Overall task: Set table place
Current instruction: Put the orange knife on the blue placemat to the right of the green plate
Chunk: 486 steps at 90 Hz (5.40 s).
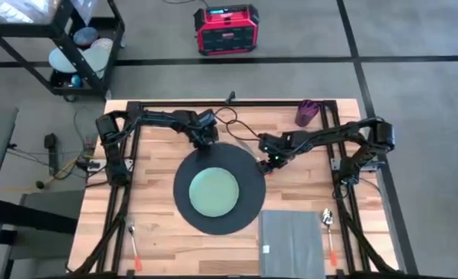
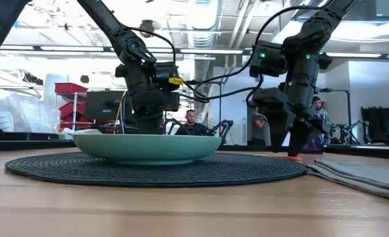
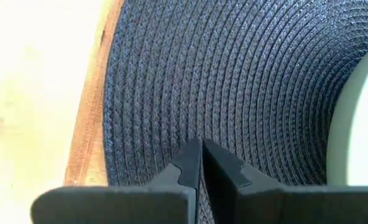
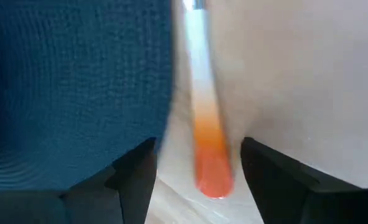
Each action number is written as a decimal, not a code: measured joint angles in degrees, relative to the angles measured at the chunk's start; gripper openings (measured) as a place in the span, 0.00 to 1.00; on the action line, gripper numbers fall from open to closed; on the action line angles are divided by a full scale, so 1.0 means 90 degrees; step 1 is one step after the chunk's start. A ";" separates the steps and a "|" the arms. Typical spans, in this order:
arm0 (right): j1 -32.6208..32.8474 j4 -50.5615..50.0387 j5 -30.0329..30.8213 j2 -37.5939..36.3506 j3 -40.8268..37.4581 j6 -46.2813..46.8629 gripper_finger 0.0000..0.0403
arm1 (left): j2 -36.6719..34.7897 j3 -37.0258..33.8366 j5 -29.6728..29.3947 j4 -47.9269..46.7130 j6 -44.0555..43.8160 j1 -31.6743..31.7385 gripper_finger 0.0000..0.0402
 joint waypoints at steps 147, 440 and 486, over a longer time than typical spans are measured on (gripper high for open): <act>0.0288 -0.0291 -0.0636 -0.0455 0.0292 -0.0922 0.00 | -0.1482 0.0804 -0.0576 -0.0372 -0.0017 0.0087 0.00; 0.0011 -0.0585 -0.0304 0.0101 0.0518 -0.1419 0.00 | -0.1277 -0.2365 0.0353 0.1186 -0.1336 -0.1302 0.00; 0.0154 0.0063 -0.0399 0.0101 0.0516 -0.1266 0.00 | -0.1263 -0.2375 0.0240 0.1841 -0.1908 -0.1297 0.00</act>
